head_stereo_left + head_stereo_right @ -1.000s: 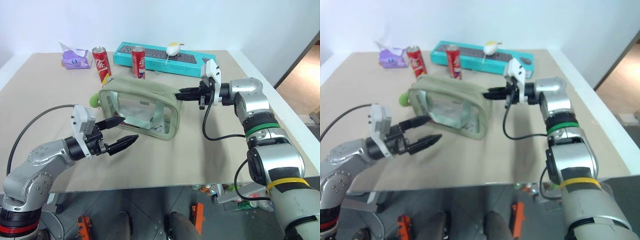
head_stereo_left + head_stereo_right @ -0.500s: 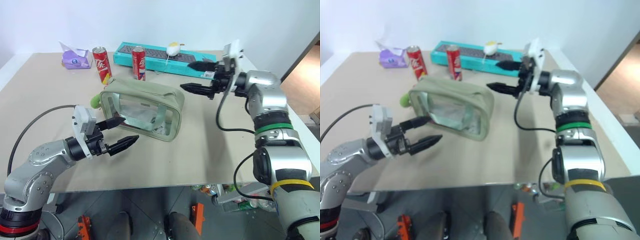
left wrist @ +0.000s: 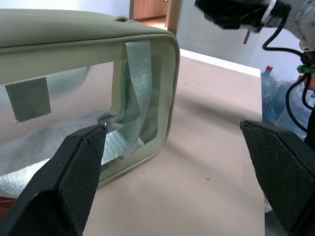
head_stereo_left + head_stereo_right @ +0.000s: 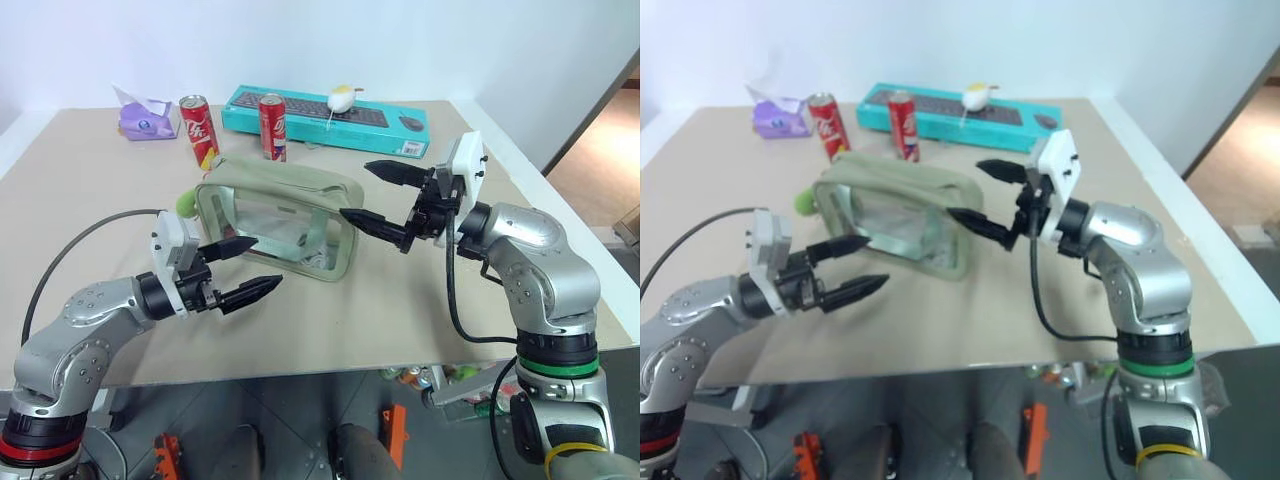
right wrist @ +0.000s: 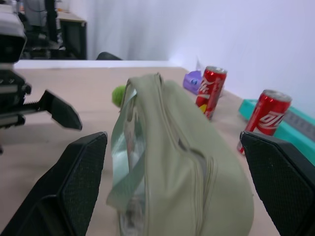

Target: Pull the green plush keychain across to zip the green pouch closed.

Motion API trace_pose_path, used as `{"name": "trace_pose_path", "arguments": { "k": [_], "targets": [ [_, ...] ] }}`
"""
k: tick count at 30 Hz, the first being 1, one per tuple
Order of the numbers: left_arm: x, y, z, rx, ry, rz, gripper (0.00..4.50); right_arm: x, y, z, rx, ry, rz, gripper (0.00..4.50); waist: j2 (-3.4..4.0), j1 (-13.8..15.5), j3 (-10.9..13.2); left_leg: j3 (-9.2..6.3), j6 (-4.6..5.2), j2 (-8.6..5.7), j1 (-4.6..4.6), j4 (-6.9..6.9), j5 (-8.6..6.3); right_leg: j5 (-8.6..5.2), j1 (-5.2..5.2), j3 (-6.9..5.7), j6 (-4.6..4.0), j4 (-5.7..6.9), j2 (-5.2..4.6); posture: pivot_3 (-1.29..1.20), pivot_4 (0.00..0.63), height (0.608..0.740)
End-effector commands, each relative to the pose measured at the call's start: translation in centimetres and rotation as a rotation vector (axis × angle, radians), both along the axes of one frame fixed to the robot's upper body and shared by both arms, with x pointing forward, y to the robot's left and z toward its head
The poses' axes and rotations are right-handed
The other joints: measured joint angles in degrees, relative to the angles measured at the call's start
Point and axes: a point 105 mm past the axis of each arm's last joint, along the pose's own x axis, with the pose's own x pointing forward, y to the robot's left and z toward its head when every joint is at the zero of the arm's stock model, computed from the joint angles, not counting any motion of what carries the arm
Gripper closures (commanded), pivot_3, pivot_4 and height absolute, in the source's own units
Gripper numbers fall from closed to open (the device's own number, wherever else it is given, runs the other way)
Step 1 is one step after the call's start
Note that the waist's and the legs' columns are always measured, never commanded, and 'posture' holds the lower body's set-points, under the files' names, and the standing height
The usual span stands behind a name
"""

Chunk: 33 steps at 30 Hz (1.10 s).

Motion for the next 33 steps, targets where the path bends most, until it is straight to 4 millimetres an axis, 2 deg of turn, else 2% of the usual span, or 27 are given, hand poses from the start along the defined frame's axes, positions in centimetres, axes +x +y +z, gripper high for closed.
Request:
{"name": "trace_pose_path", "arguments": {
  "k": [1, 7, 12, 17, 25, 26, 33],
  "targets": [
    [0.0, -0.1, 0.9, 0.005, -0.045, -0.010, 0.00, -0.4, 0.2, 0.2, 0.019, -0.017, -0.021, 0.02, -0.01, 0.01, -0.01, 0.01, 0.00, 0.00, 0.00, 0.02, 0.00, 0.00, 0.01, 0.01, 0.00, 0.00, 0.00, 0.00, 0.150, 0.740],
    [0.0, -0.1, 1.0, 0.007, -0.048, -0.007, 0.00, 0.3, 0.7, -2.5, 0.000, 0.037, -0.039, 0.02, -0.01, 0.01, -0.01, 0.01, 0.01, 0.01, 0.00, -0.03, 0.00, 0.06, -0.02, 0.02, 0.12, 0.00, 0.02, 0.00, 0.150, 0.740],
    [-0.1, -0.2, 0.8, 0.007, -0.045, -0.004, 0.00, 0.6, 1.0, -3.7, -0.016, 0.055, -0.040, 0.02, -0.01, 0.00, 0.00, 0.01, 0.02, 0.01, -0.02, -0.08, -0.01, 0.02, -0.05, 0.02, 0.13, 0.00, 0.03, 0.00, 0.150, 0.740],
    [0.0, -0.1, 0.7, 0.008, -0.042, 0.006, 0.00, 1.1, 1.3, -4.5, -0.016, 0.069, -0.041, 1.44, -0.01, 0.00, -0.01, 0.00, 0.02, 0.01, -0.01, -0.06, -0.01, 0.03, -0.04, 0.01, 0.13, 0.00, 0.03, 0.00, 0.150, 0.740],
    [0.1, 0.1, 0.5, 0.008, -0.037, 0.015, 0.00, 0.9, 1.5, -4.7, -0.016, 0.076, -0.034, 4.26, -0.01, 0.00, -0.01, 0.00, 0.02, 0.01, -0.01, -0.07, -0.01, 0.03, -0.04, 0.01, 0.13, 0.00, 0.03, 0.00, 0.150, 0.740],
    [0.1, 0.1, 0.5, 0.008, -0.037, 0.016, 0.00, 0.8, 1.5, -4.7, -0.020, 0.075, -0.034, 4.47, -0.01, 0.00, -0.01, 0.00, 0.02, 0.01, -0.01, -0.07, -0.01, 0.03, -0.04, 0.01, 0.14, 0.00, 0.03, 0.00, 0.150, 0.740],
    [0.4, 0.1, 0.5, 0.008, -0.034, 0.015, 0.00, -0.1, 0.1, -3.2, -0.046, 0.027, 0.044, 4.47, -0.01, 0.02, 0.00, 0.00, 0.02, 0.00, -0.01, -0.06, -0.01, 0.03, -0.02, 0.01, 0.14, 0.00, 0.02, 0.00, 0.150, 0.740]
  ]
}}
